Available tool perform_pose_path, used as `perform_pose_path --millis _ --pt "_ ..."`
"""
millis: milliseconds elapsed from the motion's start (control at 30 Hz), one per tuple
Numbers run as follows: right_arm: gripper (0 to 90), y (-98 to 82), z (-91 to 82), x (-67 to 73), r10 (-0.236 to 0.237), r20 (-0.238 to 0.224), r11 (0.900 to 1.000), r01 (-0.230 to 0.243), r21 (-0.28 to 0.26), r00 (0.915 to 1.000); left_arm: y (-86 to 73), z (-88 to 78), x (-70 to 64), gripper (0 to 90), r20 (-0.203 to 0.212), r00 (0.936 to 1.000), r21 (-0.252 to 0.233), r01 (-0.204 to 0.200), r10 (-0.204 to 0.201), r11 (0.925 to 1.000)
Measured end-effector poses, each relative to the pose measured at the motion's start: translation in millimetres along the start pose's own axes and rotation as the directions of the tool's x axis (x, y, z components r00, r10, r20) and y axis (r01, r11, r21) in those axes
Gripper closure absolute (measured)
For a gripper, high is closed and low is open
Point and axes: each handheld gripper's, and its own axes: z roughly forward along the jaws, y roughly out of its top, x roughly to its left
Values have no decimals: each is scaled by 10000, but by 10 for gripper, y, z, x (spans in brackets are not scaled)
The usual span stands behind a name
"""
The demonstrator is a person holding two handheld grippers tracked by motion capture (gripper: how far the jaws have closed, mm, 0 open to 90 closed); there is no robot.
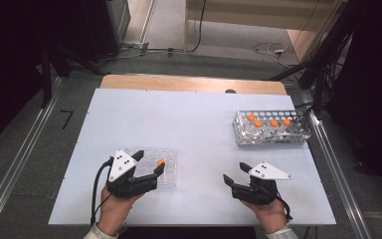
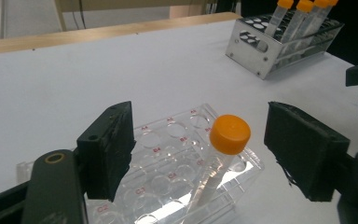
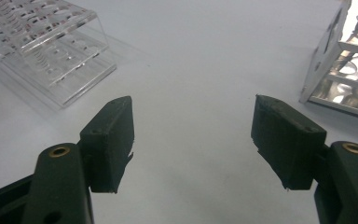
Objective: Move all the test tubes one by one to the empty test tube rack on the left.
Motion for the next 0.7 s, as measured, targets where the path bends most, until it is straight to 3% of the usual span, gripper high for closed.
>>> perform_pose_path --millis 100,167,367,400,433,500,600,633,667,700 --pt "285 2 -17 -53 102 145 9999 -101 -66 9998 -5 -56 59 222 -135 9998 -150 131 -133 9998" --pt "286 8 -37 -147 222 498 9996 -213 -181 9985 -7 -87 100 222 -236 9995 -196 199 -203 9996" --pt "293 10 -93 -445 884 1381 9954 -825 -481 9865 -28 -142 214 221 -433 9982 -269 391 -403 9989" --pt "293 10 -93 -445 884 1381 9954 -825 -481 9865 -35 -145 229 221 -502 9978 -283 414 -428 9987" --pt "293 11 -112 -534 1074 1646 9934 -989 -589 9805 -40 -149 244 221 -504 9976 -290 469 -483 9985" --pt "295 12 -122 -579 1138 1791 9925 -1037 -644 9772 -47 -161 271 221 -590 9971 -278 472 -488 9985" --pt "306 8 -145 -758 1487 2329 9877 -1329 -825 9611 -52 -175 301 222 -660 9962 -316 541 -561 9980" --pt "306 8 -145 -758 1487 2329 9877 -1329 -825 9611 -51 -182 308 222 -715 9959 -326 533 -555 9980" --pt "313 -1 -135 -843 1590 2593 9861 -1405 -888 9526 -51 -184 312 222 -720 9957 -368 558 -584 9978" --pt "313 -1 -135 -843 1590 2593 9861 -1405 -888 9526 -49 -186 316 222 -732 9955 -387 569 -596 9976"
